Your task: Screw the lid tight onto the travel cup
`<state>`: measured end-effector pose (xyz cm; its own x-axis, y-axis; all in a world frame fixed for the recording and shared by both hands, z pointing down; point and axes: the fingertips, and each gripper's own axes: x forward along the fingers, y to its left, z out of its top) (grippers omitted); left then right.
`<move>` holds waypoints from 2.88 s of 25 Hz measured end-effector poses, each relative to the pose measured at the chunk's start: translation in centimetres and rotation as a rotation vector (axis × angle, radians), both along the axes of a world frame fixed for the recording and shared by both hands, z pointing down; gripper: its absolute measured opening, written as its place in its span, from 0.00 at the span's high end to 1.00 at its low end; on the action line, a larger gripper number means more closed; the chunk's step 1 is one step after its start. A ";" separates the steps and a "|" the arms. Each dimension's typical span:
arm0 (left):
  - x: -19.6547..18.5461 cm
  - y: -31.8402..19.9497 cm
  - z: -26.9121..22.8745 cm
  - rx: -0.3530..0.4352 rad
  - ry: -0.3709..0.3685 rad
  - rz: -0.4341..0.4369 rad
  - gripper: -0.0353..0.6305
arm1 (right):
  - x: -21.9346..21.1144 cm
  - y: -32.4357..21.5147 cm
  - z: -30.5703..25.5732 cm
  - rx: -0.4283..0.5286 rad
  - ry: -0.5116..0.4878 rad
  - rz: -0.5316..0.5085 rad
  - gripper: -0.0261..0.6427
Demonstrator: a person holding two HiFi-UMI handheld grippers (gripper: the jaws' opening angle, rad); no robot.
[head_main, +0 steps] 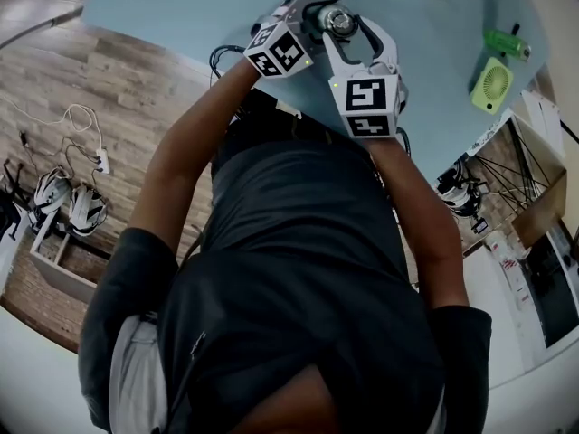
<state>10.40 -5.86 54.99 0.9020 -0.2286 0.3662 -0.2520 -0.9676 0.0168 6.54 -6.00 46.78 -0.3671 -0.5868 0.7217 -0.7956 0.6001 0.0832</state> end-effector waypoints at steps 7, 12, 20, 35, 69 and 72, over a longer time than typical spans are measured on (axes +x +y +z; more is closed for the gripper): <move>-0.1 0.0 -0.1 -0.002 0.000 0.000 0.30 | 0.0 0.0 -0.1 0.006 -0.008 0.023 0.62; 0.0 0.0 0.0 -0.005 -0.001 0.000 0.30 | 0.0 0.0 0.1 -0.011 -0.009 -0.002 0.62; 0.2 -0.1 0.0 -0.007 0.002 0.002 0.30 | -0.6 0.3 -1.2 -0.124 0.052 -0.450 0.57; 0.1 0.0 -0.1 -0.005 0.002 0.003 0.30 | -0.3 1.5 1.1 -0.289 0.233 -1.094 0.62; 0.1 0.0 0.0 -0.011 0.003 0.019 0.30 | -0.4 0.6 -2.3 -0.072 0.088 -0.831 0.59; 0.1 0.0 0.1 -0.011 0.004 0.017 0.30 | 0.2 1.7 -0.3 -0.118 0.281 -1.151 0.59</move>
<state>10.52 -5.89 55.08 0.9072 -0.2089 0.3653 -0.2351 -0.9716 0.0282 6.73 -4.34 46.53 -0.4550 0.0592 0.8885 0.2530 0.9653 0.0652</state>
